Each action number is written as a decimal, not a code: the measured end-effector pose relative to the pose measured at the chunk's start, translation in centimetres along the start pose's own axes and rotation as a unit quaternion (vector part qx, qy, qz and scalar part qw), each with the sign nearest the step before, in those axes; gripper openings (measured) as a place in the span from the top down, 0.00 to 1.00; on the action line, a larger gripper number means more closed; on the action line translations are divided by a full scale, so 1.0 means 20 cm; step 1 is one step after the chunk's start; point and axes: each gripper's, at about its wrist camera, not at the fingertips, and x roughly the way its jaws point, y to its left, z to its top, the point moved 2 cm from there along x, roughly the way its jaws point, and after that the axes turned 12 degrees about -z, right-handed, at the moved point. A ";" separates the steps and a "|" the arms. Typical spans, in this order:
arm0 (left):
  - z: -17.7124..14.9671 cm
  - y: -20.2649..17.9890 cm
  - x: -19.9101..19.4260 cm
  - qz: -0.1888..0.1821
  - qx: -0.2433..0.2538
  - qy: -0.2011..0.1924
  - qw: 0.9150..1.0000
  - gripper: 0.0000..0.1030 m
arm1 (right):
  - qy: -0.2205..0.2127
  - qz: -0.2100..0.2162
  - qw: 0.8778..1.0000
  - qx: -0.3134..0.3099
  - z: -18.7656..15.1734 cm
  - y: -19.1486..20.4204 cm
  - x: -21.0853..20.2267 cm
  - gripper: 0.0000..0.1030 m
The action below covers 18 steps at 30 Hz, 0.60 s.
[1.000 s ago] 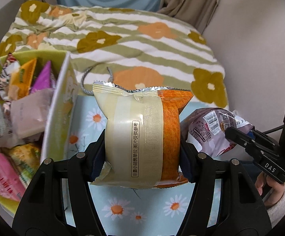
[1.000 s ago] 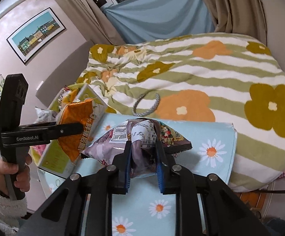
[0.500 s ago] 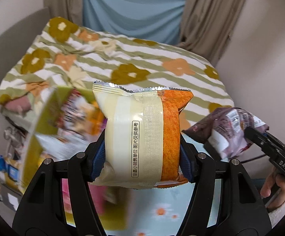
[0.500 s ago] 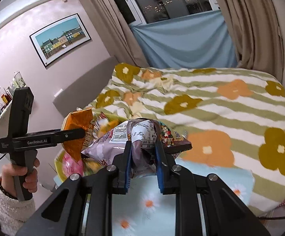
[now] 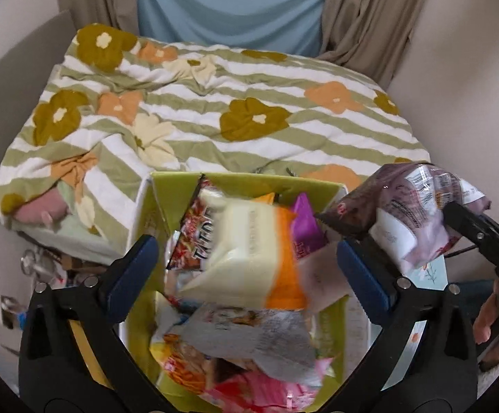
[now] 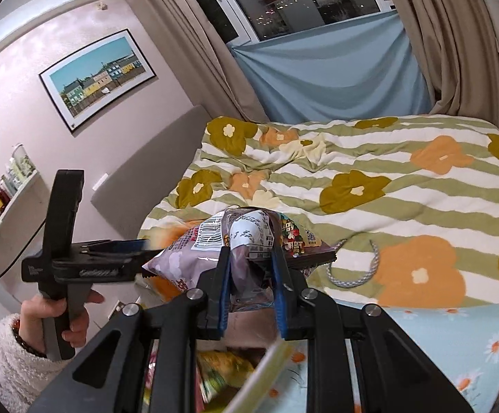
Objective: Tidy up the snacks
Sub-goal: 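Carry bread pack and chocolate bag over the box and open both tools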
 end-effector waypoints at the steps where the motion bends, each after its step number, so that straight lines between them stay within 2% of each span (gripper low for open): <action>1: -0.01 0.02 -0.01 -0.004 -0.002 0.002 1.000 0.00 | 0.002 -0.003 1.000 0.001 0.00 0.01 0.02 0.81; 8: -0.14 0.16 -0.19 -0.044 -0.036 -0.027 0.998 0.00 | 0.003 -0.039 0.999 -0.001 -0.02 0.10 0.04 0.81; 12: -0.21 0.21 -0.27 -0.041 -0.040 -0.037 0.998 0.00 | -0.008 -0.054 0.998 -0.008 -0.03 0.14 -0.03 0.81; 18: -0.26 0.25 -0.33 -0.040 -0.038 -0.044 0.998 0.00 | -0.025 -0.056 0.998 -0.008 -0.02 0.21 -0.11 0.82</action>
